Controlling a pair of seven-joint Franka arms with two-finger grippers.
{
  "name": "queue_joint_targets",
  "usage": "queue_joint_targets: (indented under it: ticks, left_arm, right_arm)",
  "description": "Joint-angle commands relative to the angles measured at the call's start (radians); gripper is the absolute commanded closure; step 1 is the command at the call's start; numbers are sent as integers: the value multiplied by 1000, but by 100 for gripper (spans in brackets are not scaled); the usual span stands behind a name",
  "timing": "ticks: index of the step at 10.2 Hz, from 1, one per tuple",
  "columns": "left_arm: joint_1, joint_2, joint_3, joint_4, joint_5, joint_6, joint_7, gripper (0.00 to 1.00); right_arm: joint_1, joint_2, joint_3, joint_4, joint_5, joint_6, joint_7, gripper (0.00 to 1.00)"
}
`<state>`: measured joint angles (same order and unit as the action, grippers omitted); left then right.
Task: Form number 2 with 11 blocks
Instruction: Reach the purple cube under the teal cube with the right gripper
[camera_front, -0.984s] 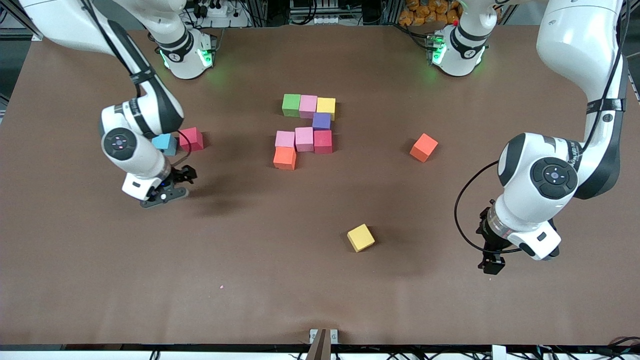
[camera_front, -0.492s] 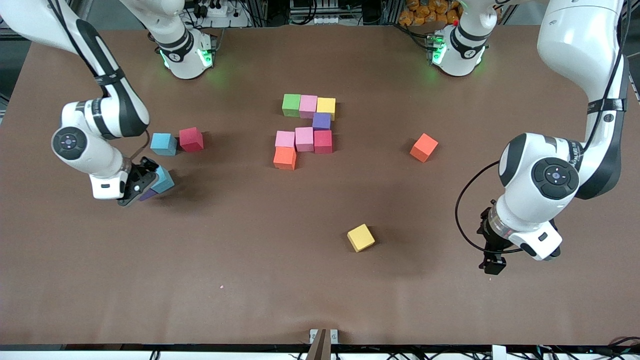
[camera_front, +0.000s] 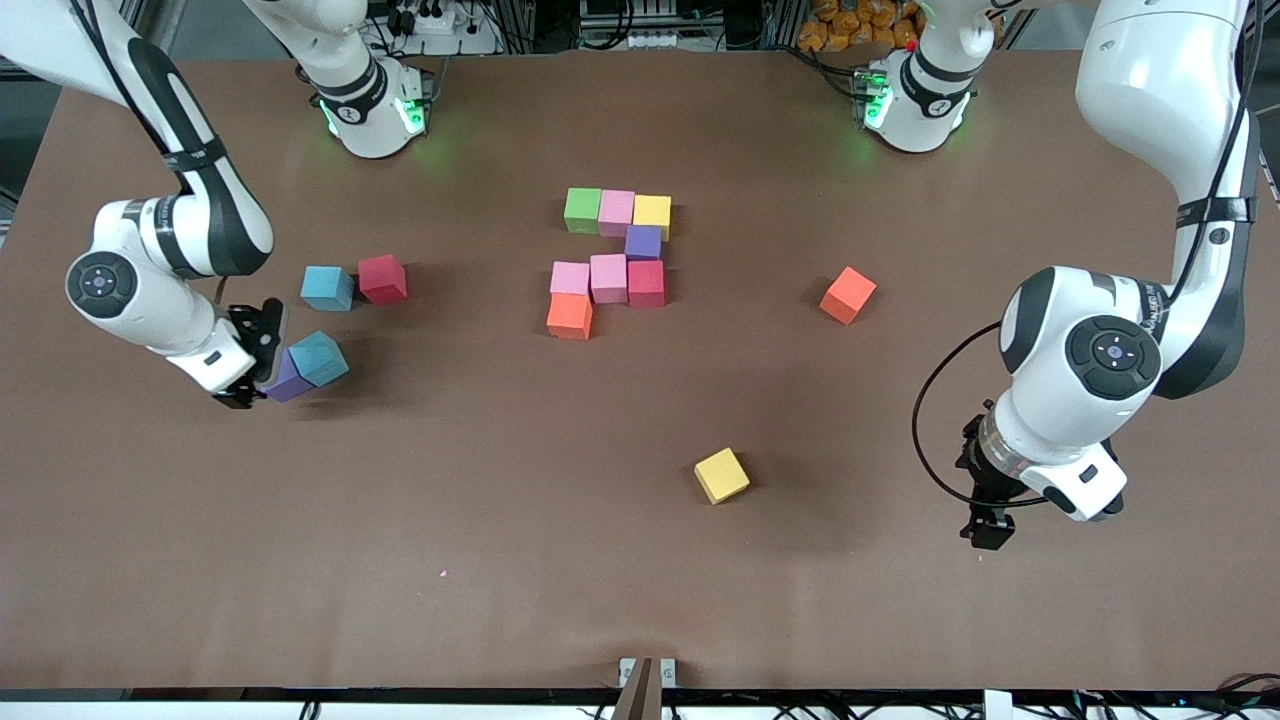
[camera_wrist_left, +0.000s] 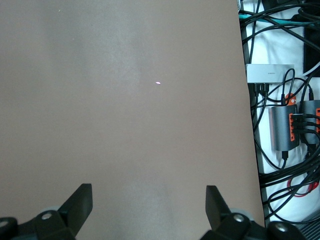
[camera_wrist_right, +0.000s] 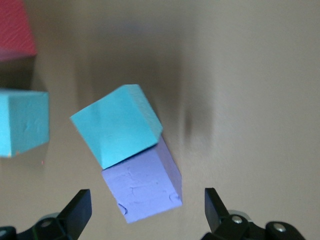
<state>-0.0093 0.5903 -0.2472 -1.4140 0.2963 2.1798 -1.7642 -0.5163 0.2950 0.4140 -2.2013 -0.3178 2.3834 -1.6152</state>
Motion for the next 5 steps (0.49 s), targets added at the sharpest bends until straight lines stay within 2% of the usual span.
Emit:
queue_joint_targets:
  ticks: [1, 5]
  left_arm:
    - [6, -20, -1, -14, -22, -12, 26, 0]
    - [6, -20, -1, -14, -22, -12, 26, 0]
  right_arm:
    - [-13, 33, 11, -11, 3, 16, -275, 0]
    - [-42, 61, -4, -12, 0, 61, -465, 0]
